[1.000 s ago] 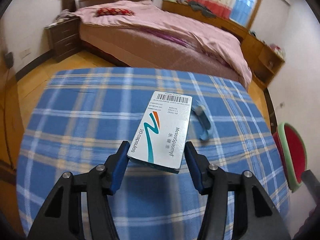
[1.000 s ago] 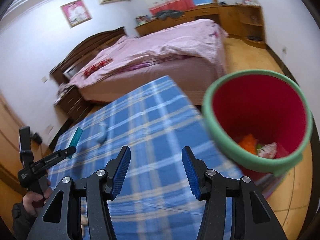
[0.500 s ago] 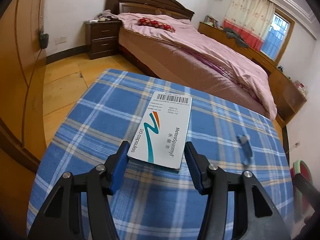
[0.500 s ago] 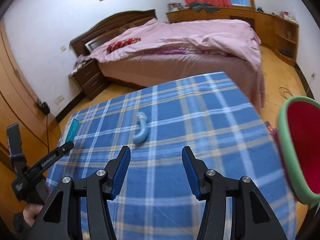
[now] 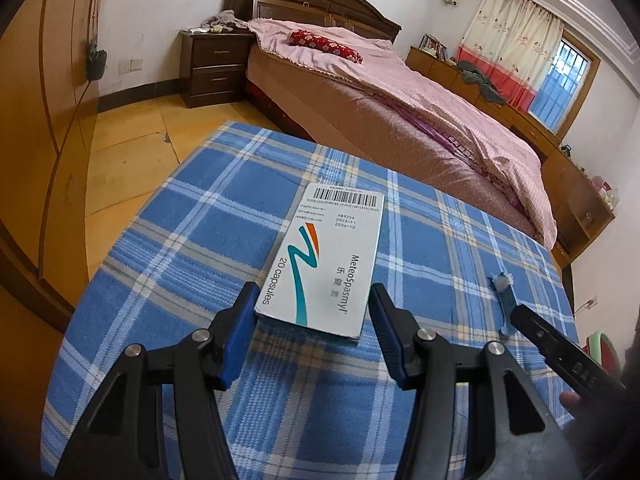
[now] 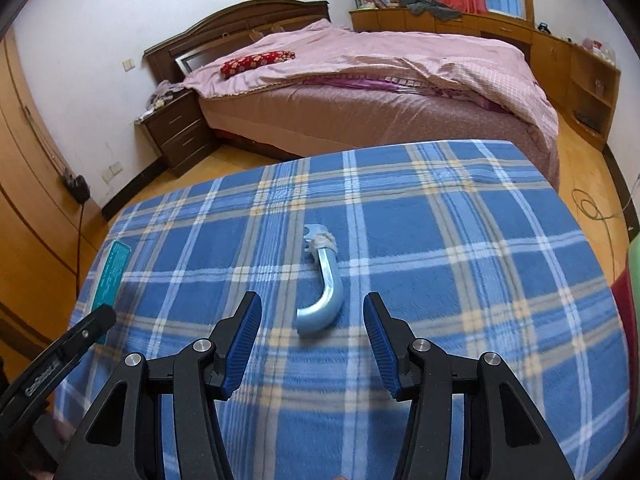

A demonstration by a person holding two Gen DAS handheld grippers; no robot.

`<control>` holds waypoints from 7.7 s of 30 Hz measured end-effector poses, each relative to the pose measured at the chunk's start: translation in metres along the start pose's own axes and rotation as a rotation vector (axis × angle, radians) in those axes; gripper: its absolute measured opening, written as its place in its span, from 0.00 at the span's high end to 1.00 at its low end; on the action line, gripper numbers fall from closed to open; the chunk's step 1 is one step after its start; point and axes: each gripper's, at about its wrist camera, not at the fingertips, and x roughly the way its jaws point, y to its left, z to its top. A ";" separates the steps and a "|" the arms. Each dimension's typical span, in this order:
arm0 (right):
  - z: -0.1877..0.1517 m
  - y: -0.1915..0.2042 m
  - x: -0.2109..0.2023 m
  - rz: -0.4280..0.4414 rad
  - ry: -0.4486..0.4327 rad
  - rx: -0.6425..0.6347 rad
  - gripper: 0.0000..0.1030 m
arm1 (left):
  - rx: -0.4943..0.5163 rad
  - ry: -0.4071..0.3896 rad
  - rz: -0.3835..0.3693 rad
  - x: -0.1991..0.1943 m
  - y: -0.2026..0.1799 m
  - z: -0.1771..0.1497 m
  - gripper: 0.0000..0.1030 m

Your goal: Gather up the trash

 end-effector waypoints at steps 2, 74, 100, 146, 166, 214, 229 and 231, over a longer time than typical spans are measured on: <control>0.002 0.003 0.006 -0.008 0.008 -0.011 0.57 | 0.000 0.002 0.000 0.000 0.000 0.000 0.46; -0.147 -0.200 -0.250 -0.065 -0.277 0.452 0.89 | 0.265 0.070 -0.412 -0.129 -0.165 -0.078 0.46; -0.140 -0.314 -0.248 -0.169 -0.316 0.538 0.89 | 0.530 0.198 -0.488 -0.085 -0.349 -0.148 0.46; -0.147 -0.207 -0.271 -0.020 -0.275 0.409 0.33 | 0.488 0.156 -0.377 -0.141 -0.251 -0.125 0.46; -0.176 -0.071 -0.274 -0.044 -0.339 0.104 0.26 | 0.327 -0.080 -0.159 -0.214 -0.106 -0.130 0.45; -0.214 -0.050 -0.272 -0.166 -0.387 0.027 0.06 | 0.322 -0.136 -0.026 -0.208 -0.074 -0.173 0.37; -0.215 -0.054 -0.267 -0.165 -0.372 0.039 0.06 | 0.317 -0.138 -0.030 -0.207 -0.073 -0.176 0.37; -0.215 -0.054 -0.267 -0.164 -0.370 0.040 0.06 | 0.318 -0.138 -0.030 -0.207 -0.074 -0.176 0.37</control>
